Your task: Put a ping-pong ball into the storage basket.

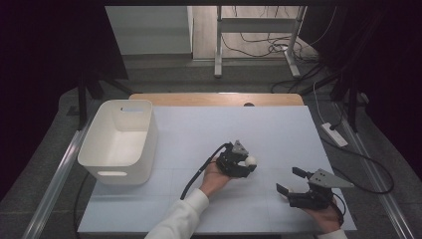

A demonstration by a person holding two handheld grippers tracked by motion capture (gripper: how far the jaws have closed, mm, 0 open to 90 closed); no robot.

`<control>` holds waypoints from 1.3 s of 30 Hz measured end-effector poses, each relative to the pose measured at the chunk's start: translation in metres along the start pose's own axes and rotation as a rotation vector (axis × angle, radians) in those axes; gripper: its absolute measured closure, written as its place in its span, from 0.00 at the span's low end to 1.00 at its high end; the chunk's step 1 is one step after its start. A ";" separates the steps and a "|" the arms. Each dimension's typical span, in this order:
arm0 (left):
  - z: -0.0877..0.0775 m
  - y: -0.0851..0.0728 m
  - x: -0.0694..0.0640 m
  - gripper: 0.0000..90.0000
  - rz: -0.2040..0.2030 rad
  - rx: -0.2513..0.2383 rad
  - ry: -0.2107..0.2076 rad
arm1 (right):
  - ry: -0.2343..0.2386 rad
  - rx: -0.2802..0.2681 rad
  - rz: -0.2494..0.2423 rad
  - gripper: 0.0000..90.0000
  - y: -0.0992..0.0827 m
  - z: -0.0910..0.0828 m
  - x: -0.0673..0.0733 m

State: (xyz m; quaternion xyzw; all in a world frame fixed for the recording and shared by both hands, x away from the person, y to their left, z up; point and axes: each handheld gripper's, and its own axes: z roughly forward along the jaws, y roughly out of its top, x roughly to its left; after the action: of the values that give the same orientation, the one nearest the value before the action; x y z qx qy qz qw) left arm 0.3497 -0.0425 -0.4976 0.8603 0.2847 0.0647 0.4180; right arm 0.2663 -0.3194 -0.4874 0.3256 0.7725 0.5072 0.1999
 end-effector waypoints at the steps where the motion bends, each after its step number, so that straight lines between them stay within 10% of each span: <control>1: -0.001 0.000 0.000 0.56 0.003 -0.001 -0.001 | -0.001 0.002 -0.001 0.15 0.000 0.000 0.000; 39: -0.031 -0.008 -0.006 0.56 0.021 -0.045 0.007 | -0.002 0.005 -0.004 0.15 0.000 0.001 0.001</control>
State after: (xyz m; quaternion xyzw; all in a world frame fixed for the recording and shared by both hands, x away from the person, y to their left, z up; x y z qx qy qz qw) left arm 0.3306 -0.0206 -0.4835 0.8533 0.2756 0.0785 0.4356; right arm 0.2663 -0.3174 -0.4878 0.3250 0.7742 0.5047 0.2008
